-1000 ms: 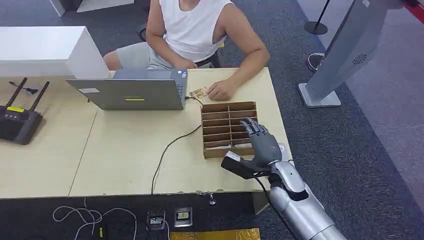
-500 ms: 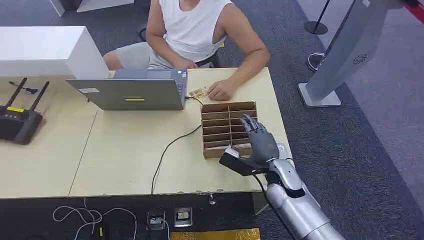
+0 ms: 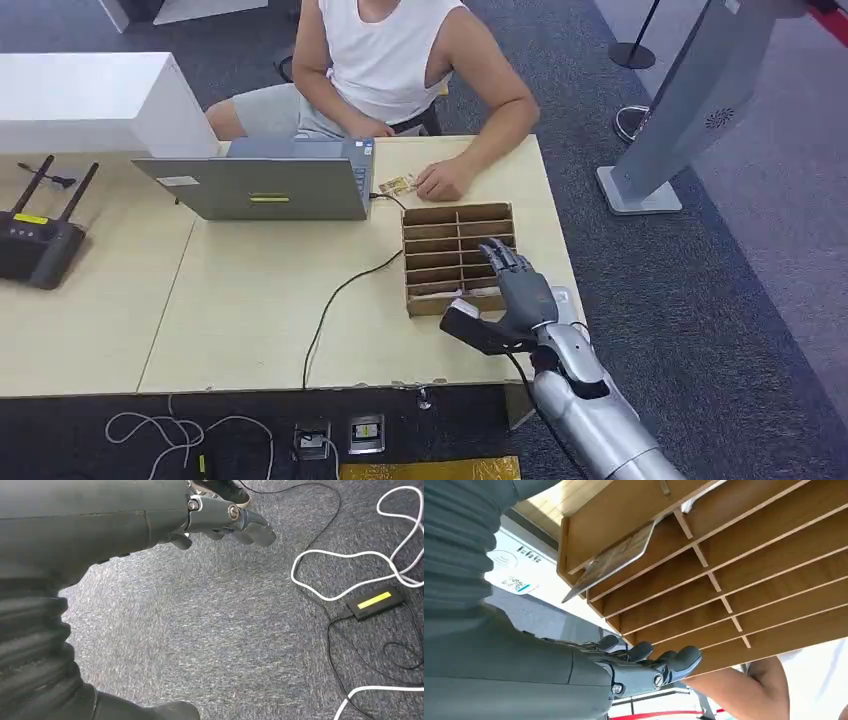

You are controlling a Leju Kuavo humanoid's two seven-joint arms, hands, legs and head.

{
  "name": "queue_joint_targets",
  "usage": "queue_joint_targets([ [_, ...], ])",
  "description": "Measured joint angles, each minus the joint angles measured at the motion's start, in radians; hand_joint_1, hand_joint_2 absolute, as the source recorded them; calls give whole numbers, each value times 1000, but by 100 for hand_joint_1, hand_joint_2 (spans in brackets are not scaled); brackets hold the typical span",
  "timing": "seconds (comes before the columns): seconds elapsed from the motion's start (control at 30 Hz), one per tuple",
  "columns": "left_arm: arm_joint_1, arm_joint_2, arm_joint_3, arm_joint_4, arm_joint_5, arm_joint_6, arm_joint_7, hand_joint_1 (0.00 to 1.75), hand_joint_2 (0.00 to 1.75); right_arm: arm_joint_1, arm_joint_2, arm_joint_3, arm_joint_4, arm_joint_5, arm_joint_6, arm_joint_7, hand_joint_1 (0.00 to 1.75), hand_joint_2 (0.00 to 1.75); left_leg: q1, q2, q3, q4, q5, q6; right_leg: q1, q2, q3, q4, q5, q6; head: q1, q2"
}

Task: Pass the card to the sensor for recognition and then transmit it.

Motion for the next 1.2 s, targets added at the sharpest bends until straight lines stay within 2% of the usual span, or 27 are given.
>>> queue_joint_targets([
  [0.13,0,0,0,0,0,3,0,0,175,4,-1,-1,-1,-15,-20,-11,0,175,0,0,0,0,0,0,0,0,0,0,0,0,0,0],
  [0.37,4,5,0,0,0,3,0,0,175,39,-22,-2,-47,-14,-9,27,0,175,0,0,0,0,0,0,0,0,0,0,0,0,0,0],
  [0.97,0,6,0,0,0,4,0,0,175,52,-35,-2,-81,-16,-10,23,0,175,0,0,0,0,0,0,0,0,0,0,0,0,0,0],
  [1.0,0,8,0,0,-2,4,0,0,175,52,-35,-1,-84,-16,-5,18,175,175,0,0,0,0,0,0,0,0,0,0,0,0,0,0],
  [1.1,-1,9,0,0,-4,1,0,0,175,52,-34,3,-84,-14,55,36,175,175,0,0,0,0,0,0,0,0,0,0,0,0,0,0],
  [1.2,-2,11,0,0,-5,0,0,0,175,52,-31,4,-84,-14,76,48,175,175,0,0,0,0,0,0,0,0,0,0,0,0,0,0],
])
